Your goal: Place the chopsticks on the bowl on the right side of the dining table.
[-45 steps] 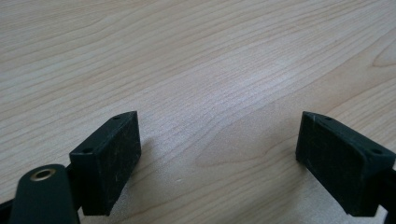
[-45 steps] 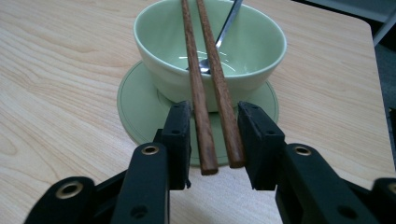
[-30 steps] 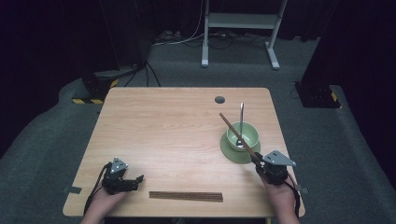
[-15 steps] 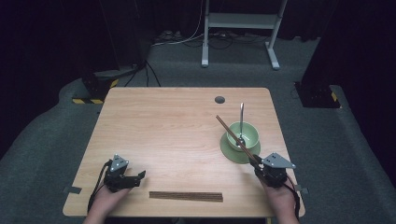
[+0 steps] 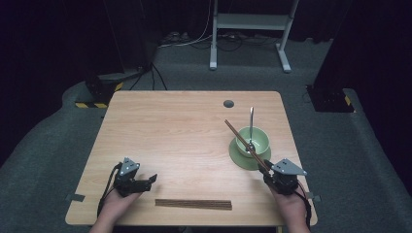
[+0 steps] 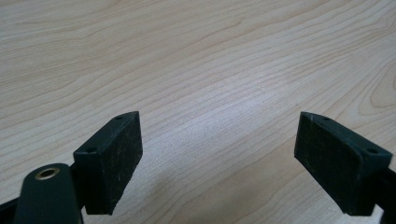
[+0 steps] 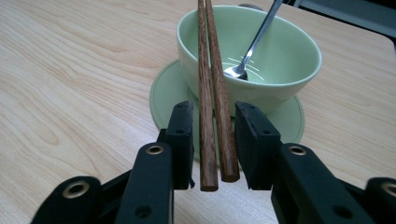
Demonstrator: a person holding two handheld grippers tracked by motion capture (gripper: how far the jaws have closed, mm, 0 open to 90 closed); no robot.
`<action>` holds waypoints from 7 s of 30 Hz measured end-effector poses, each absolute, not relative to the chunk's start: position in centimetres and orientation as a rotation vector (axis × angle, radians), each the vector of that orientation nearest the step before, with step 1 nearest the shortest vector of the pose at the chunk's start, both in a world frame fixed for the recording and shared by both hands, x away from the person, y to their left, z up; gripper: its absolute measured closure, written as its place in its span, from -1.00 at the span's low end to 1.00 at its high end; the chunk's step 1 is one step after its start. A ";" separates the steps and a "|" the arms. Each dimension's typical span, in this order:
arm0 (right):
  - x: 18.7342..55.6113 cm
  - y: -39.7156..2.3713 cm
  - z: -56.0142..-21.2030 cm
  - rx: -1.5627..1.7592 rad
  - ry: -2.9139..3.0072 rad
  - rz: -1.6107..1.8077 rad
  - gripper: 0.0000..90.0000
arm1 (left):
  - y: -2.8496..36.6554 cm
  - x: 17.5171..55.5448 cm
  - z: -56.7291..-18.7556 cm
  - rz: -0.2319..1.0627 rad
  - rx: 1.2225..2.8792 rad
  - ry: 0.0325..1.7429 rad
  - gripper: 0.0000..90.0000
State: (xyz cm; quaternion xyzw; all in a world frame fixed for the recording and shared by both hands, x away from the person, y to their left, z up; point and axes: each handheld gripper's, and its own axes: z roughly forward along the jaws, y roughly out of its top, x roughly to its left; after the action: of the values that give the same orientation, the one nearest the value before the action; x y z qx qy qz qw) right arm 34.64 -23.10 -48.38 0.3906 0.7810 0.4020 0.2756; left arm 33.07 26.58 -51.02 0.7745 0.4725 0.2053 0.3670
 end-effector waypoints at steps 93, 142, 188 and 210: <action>38.0 -27.5 -47.7 1.315 1.903 0.929 0.05 | 6.2 46.1 -46.9 0.589 2.015 1.038 -0.33; 41.5 -27.7 -47.2 1.245 1.987 0.916 0.23 | 3.1 46.5 -48.4 0.527 1.945 0.990 -0.24; 42.6 -27.8 -47.6 1.290 1.929 0.877 0.19 | 6.9 42.4 -48.9 0.550 1.865 0.994 0.33; 41.9 -27.8 -47.7 1.279 1.941 0.873 0.26 | 6.9 42.1 -49.4 0.550 1.835 1.002 0.79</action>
State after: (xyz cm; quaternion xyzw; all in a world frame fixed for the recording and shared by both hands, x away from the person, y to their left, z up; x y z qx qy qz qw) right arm 41.88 -27.82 -47.70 0.4875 0.7396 0.3327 0.3235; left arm 42.08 6.93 -49.37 0.7491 0.4089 0.2245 0.4703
